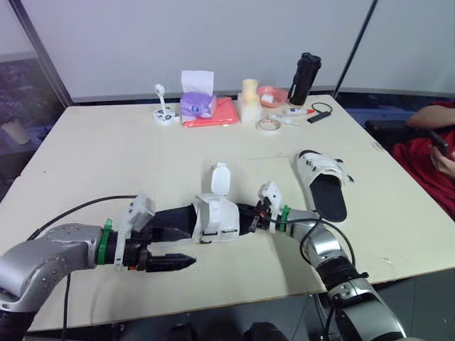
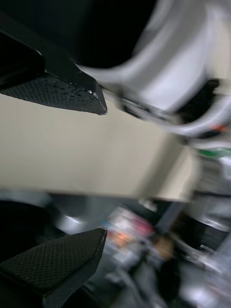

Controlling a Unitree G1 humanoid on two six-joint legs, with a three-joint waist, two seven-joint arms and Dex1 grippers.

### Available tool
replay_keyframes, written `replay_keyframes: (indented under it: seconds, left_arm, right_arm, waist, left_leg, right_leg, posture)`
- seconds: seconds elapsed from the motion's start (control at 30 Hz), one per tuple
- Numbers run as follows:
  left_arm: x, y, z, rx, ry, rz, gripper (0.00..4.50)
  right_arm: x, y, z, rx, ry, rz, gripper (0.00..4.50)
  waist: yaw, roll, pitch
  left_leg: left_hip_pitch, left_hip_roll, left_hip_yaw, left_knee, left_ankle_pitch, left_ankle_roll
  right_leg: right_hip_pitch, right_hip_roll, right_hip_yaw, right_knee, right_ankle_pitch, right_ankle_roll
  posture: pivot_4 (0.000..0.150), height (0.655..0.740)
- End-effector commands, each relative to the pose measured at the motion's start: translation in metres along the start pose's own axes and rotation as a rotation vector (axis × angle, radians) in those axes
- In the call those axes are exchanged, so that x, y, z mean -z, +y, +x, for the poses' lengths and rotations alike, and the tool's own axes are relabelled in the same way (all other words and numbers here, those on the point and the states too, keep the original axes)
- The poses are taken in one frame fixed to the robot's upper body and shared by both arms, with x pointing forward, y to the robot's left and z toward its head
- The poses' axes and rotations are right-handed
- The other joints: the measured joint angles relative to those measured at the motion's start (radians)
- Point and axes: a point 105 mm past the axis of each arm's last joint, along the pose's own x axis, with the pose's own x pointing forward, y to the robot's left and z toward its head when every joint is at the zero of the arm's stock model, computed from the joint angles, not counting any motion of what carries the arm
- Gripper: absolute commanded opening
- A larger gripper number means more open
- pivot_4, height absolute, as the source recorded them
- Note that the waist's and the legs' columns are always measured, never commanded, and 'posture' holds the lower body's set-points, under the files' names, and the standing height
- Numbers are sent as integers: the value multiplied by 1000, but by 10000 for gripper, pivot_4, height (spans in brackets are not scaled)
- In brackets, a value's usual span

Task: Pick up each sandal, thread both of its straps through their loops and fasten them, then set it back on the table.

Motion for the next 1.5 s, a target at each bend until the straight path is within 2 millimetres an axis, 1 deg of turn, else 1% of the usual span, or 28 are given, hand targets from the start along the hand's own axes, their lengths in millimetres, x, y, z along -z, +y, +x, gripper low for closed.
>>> replay_keyframes:
  seconds: [0.03,0.17,0.43,0.63,0.83,0.87,0.93,1.07,1.1,1.13,1.23,1.4,1.5]
  left_arm:
    - [-7,6,6,-14,-28,75,38734]
    - [-2,12,16,-20,-21,108,38734]
    - [1,16,29,11,-18,127,38734]
    - [-1,23,38,-2,-28,133,38734]
    - [0,24,47,4,-34,111,38734]
    - [0,25,48,1,-40,103,36380]
    - [-2,29,51,-5,-63,66,30299]
    - [-3,32,52,-15,-89,12,9134]
    - [-3,33,52,-16,-91,0,4355]
    - [-3,33,52,-17,-92,-8,672]
    - [1,25,49,25,-69,-41,672]
    - [15,2,37,155,20,-78,672]
    - [21,-9,32,206,61,-85,672]
  right_arm:
    - [71,-4,-19,97,236,152,0]
    - [71,-4,-21,100,235,153,0]
    - [72,-3,-22,104,235,156,0]
    - [72,-3,-22,109,232,158,0]
    - [74,-2,-24,114,232,164,0]
    - [74,-2,-24,114,232,165,0]
    - [74,-2,-23,115,231,166,0]
    - [74,-2,-23,117,230,165,0]
    - [74,-2,-23,118,230,165,0]
    - [74,-3,-23,118,231,165,0]
    - [75,-2,-23,118,233,166,0]
    - [75,-3,-23,118,233,166,0]
    - [74,-4,-23,119,233,166,0]
  waist:
    - [0,-2,0]
    - [0,-3,-1]
    - [1,-3,-1]
    - [4,-3,-1]
    - [14,-4,-3]
    - [16,-4,-3]
    - [18,-4,-3]
    - [18,-4,-3]
    - [18,-4,-3]
    - [18,-5,-3]
    - [18,-5,-3]
    - [13,-4,-3]
    - [9,-4,-3]
  left_leg:
    - [0,0,1,0,0,0]
    - [0,0,2,0,0,0]
    - [0,0,2,0,0,0]
    - [0,0,2,0,0,1]
    - [0,0,2,0,0,1]
    - [0,0,2,0,0,1]
    - [0,0,2,0,0,1]
    - [0,0,2,0,0,1]
    - [0,0,2,0,0,1]
    - [0,0,2,0,0,1]
    - [0,1,2,0,0,1]
    - [0,1,2,0,0,1]
    - [0,1,2,-1,-1,1]
  right_leg:
    - [0,-1,-1,0,0,0]
    - [-3,-3,-3,0,1,-2]
    - [-3,-4,-3,-1,2,-2]
    - [-3,-4,-3,-1,2,-2]
    - [-2,-5,-3,-2,2,-3]
    - [-2,-5,-3,-2,2,-3]
    - [-2,-5,-3,-2,2,-3]
    - [-3,-5,-4,-2,2,-3]
    - [-3,-5,-4,-2,2,-3]
    - [-3,-5,-5,-2,2,-3]
    - [-3,-5,-5,-2,2,-3]
    - [-3,-5,-5,-2,2,-3]
    - [-4,-6,-6,-2,2,-3]
  posture:
    - [1500,7400]
    - [1500,7400]
    - [1500,7400]
    - [1500,7400]
    - [1500,7400]
    - [1500,7400]
    - [1500,7400]
    - [1500,7400]
    - [1500,7400]
    - [1500,7400]
    - [1500,7400]
    - [1500,7400]
    - [1500,7400]
